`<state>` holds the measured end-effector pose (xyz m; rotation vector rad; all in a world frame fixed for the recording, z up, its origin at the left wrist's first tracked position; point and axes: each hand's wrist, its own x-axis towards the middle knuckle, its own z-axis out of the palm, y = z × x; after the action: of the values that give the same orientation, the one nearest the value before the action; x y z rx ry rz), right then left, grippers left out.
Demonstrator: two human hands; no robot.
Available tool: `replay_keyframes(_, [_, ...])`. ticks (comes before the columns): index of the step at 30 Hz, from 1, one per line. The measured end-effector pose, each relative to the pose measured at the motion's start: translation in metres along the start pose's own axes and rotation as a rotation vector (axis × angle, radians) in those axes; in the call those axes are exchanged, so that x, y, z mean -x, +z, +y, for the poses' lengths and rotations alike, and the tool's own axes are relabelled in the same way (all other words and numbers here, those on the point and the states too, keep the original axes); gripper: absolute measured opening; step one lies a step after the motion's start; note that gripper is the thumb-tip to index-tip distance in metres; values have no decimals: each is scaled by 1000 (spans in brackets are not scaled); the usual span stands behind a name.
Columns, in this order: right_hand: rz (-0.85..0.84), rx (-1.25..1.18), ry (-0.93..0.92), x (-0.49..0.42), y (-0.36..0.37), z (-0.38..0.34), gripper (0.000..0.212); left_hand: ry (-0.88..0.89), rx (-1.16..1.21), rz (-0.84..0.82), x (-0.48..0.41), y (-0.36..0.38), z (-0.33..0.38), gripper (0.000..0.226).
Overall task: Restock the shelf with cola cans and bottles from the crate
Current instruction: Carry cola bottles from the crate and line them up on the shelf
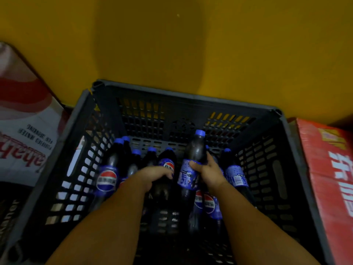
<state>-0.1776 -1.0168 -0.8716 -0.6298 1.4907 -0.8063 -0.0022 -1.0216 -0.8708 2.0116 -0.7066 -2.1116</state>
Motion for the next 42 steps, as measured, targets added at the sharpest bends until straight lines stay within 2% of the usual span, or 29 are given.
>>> replay_keyframes(1, [-2, -28, 22, 5, -2, -5, 52, -13, 24, -49, 12, -3, 5, 11])
replay_keyframes(3, [-20, -111, 92, 12, -7, -14, 34, 21, 63, -111, 35, -10, 14, 11])
replay_keyframes(9, [-102, -522, 239, 35, 0, -34, 37, 279, 395, -208, 98, -13, 25, 10])
replay_keyframes(12, [-204, -622, 217, 59, 7, -54, 51, 396, 520, -222, 122, -9, 25, 30])
replay_keyframes(15, [-319, -542, 255, 95, 12, -78, 74, 404, 601, -202, 149, -11, 28, 44])
replay_keyframes(18, [-312, -493, 289, 132, 9, -100, 114, 358, 612, -175, 188, -16, 35, 45])
replay_keyframes(20, [-302, -487, 247, 157, 7, -126, 125, 334, 618, -175, 221, -18, 44, 52])
replay_keyframes(24, [-307, -568, 208, 211, 10, -190, 102, 331, 605, -211, 294, -20, 71, 56])
replay_keyframes(28, [-284, -482, 277, 282, 11, -261, 45, 341, 625, -257, 378, -21, 102, 52])
replay_keyframes(29, [-259, -489, 269, 298, 12, -277, 43, 348, 623, -255, 398, -21, 109, 52])
replay_keyframes(30, [-228, -498, 235, 312, 12, -291, 52, 359, 623, -254, 420, -22, 116, 54])
replay_keyframes(32, [-181, -500, 138, 338, 15, -321, 86, 379, 622, -268, 461, -23, 130, 60])
replay_keyframes(35, [-235, -524, 34, 374, 17, -364, 105, 425, 604, -317, 520, -29, 154, 69])
replay_keyframes(39, [-312, -408, 40, 424, 27, -410, 98, 522, 535, -363, 585, -39, 182, 75])
replay_keyframes(42, [-299, -424, 35, 459, 42, -431, 74, 579, 526, -374, 625, -47, 192, 70])
